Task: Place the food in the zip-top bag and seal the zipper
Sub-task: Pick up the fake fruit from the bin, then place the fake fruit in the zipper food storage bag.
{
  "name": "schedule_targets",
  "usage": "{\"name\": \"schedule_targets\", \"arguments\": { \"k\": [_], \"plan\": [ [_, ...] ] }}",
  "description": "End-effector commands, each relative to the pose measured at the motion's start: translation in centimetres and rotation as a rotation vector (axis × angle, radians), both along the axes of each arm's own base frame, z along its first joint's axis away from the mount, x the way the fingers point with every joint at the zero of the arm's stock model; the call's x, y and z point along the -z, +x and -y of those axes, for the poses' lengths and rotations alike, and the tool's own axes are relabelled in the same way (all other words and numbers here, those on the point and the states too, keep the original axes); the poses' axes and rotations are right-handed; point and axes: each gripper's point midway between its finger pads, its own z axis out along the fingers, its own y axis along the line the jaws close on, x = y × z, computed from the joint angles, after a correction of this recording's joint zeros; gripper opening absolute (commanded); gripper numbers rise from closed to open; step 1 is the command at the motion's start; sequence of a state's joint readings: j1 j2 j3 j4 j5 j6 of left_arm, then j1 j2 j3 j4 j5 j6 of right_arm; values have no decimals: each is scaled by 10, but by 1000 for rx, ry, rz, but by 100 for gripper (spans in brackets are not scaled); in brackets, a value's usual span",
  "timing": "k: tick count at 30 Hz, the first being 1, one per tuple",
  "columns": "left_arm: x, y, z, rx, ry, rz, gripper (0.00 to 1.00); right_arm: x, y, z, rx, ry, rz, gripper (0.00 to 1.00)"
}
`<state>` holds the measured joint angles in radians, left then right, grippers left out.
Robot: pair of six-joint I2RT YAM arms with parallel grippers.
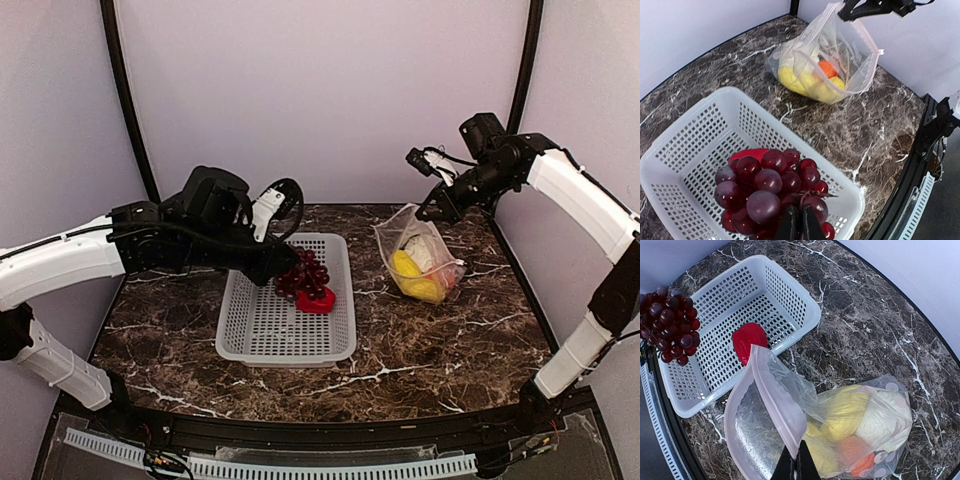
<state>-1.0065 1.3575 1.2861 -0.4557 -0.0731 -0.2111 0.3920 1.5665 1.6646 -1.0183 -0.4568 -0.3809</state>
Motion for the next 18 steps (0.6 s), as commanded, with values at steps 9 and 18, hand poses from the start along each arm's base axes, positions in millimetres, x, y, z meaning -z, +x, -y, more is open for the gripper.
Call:
{"name": "schedule_targets", "arguments": {
  "k": [9, 18],
  "plan": [
    [-119, -8, 65, 200, -353, 173, 1, -11, 2, -8, -7, 44, -7, 0],
    [-128, 6, 114, 225, -402, 195, 1, -16, 2, -11, -7, 61, -18, 0]
  ]
}}
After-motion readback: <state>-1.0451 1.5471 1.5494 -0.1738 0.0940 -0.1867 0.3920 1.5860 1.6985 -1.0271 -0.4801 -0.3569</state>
